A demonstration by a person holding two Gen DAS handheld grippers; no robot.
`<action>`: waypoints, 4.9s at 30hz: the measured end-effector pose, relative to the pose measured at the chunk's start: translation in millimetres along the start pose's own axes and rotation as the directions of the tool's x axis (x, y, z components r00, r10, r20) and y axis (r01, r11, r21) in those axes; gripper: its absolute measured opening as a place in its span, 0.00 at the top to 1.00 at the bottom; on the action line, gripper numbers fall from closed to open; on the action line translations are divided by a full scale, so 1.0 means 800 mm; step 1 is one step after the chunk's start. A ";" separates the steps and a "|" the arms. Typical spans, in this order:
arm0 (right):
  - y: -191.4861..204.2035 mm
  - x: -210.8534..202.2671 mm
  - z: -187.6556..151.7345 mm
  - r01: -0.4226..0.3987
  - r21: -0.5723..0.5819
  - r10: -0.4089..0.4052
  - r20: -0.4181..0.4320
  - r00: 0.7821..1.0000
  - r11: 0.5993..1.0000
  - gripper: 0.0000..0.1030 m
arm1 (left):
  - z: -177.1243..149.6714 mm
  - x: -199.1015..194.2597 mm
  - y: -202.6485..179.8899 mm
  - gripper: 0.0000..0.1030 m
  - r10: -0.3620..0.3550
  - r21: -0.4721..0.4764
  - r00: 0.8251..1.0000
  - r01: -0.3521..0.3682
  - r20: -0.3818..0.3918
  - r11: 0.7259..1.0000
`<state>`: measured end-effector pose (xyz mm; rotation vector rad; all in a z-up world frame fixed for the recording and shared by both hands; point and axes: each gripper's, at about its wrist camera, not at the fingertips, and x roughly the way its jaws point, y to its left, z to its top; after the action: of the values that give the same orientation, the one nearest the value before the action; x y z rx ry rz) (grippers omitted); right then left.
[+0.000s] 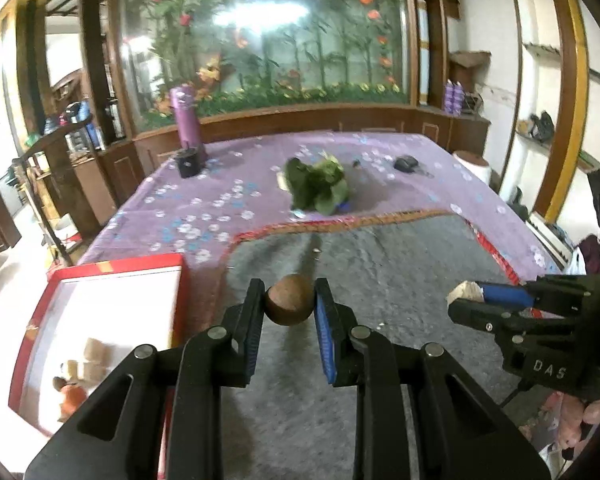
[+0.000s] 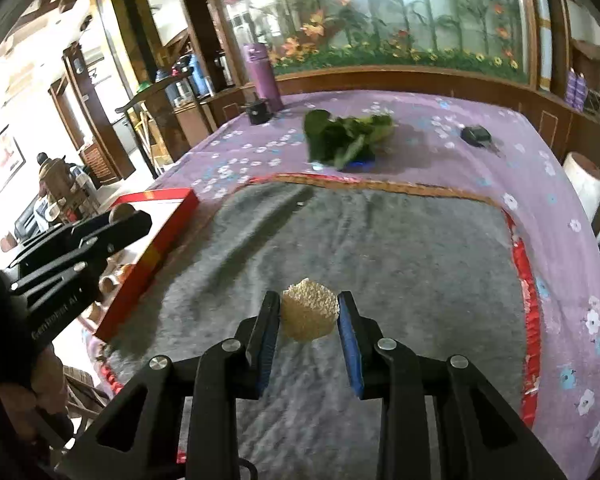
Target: Organize fruits
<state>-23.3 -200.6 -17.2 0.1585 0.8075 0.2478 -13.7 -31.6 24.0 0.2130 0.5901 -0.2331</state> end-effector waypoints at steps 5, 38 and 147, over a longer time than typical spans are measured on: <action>0.036 -0.010 -0.002 -0.008 -0.032 0.008 0.020 1.000 0.999 0.71 | -0.010 -0.024 0.026 0.79 0.026 -0.037 0.999 -0.026 0.024 0.999; 0.250 -0.012 0.029 -0.126 -0.217 0.150 0.096 0.984 0.968 0.71 | -0.065 -0.110 0.220 0.78 0.277 -0.262 0.954 -0.240 0.116 0.935; 0.181 -0.207 -0.059 -0.016 -0.170 0.103 0.519 0.849 0.985 0.03 | -0.034 -0.203 0.116 0.12 0.368 -0.245 0.916 -0.324 0.162 0.914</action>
<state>-190.5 -105.6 99.5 0.0930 0.2306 0.3091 -133.3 89.2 107.0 0.0810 0.3589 0.1547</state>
